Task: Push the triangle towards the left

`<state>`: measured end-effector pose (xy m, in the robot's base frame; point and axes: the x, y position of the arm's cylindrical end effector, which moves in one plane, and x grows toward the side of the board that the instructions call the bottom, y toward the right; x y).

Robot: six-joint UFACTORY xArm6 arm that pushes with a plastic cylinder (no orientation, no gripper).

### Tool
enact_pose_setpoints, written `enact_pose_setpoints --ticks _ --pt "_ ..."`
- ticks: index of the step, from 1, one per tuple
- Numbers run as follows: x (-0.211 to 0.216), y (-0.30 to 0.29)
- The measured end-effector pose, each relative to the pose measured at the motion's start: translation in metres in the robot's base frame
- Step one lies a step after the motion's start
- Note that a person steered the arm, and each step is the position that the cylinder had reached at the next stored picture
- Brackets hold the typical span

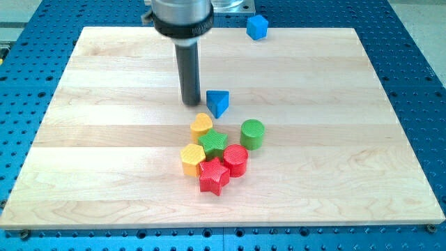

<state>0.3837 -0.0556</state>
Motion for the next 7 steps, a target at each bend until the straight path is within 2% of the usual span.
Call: enact_pose_setpoints --ticks 1,2,3,4,5,6,7 --pt "0.007 0.049" --pt "0.050 0.031" --pt "0.061 0.028" --pt "-0.036 0.105" --pt "-0.116 0.198" --pt "-0.192 0.238" --pt "-0.192 0.238"
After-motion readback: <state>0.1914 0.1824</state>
